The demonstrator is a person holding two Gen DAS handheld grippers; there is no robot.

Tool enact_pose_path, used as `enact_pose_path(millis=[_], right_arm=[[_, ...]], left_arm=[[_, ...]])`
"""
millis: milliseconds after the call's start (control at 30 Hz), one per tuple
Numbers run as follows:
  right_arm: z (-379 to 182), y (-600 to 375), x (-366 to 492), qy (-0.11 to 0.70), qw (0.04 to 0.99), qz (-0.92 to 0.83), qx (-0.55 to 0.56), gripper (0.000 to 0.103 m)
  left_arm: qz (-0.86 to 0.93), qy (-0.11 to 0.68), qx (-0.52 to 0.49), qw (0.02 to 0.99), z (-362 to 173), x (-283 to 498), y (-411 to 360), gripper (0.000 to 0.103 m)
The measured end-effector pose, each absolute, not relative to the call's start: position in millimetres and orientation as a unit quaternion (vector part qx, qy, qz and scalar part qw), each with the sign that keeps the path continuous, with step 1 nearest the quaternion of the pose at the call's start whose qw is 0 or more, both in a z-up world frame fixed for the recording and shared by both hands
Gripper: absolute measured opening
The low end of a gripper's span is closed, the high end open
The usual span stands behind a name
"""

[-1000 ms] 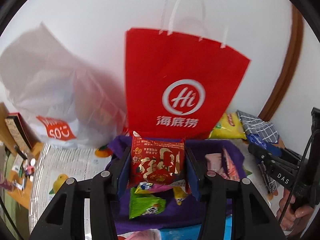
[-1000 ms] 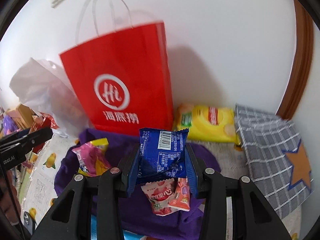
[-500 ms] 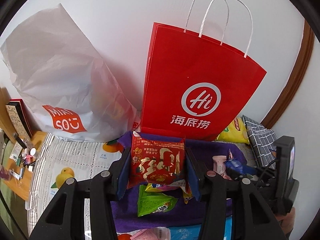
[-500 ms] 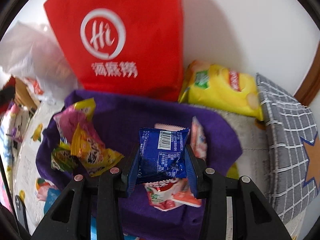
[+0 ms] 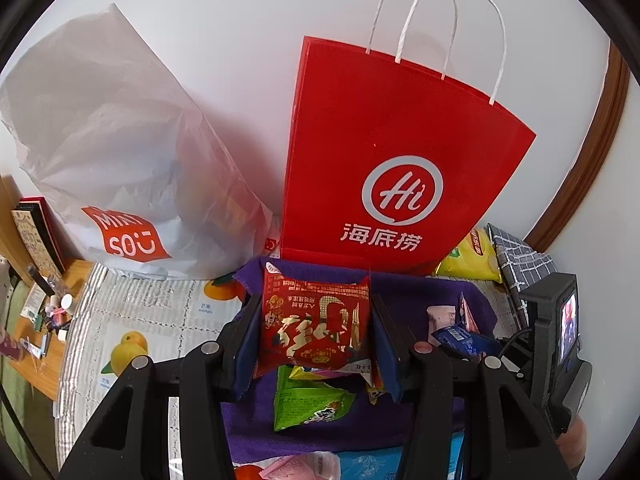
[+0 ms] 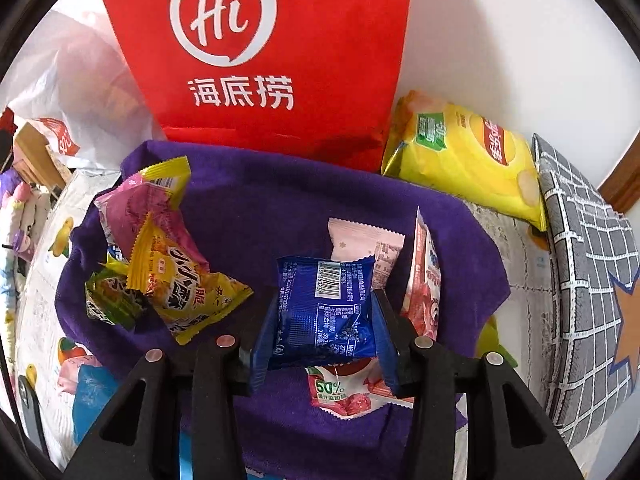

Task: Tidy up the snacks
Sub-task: 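Open the right tool to drop the blue packet onto the towel, then open the left tool to drop the red packet onto the towel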

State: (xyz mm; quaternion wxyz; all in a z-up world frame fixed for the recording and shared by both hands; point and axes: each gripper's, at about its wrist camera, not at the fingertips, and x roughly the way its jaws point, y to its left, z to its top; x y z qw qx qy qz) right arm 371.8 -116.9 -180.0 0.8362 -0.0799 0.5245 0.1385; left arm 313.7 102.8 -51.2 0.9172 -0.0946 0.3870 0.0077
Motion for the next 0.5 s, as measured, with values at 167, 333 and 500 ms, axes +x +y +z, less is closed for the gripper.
enact_pose_path(millis=[167,333,500], right_arm=[[-165.3,-121.3,366.8,0.508,0.846,0.141,-0.075,0.054],[-139.6,-132.3,357.6,0.478,0.865,0.139,-0.066,0.056],[-112.8,-144.0,347.1,0.441,0.885,0.139,-0.053,0.056]], left_arm=[[-0.007,0.409,-0.097,0.907,-61.9,322.9,96.9,0.048],[-0.012,0.433,-0.087,0.897,-74.3,331.9,86.4,0.048],[-0.014,0.459,-0.074,0.885,-87.4,338.3,75.0,0.048]])
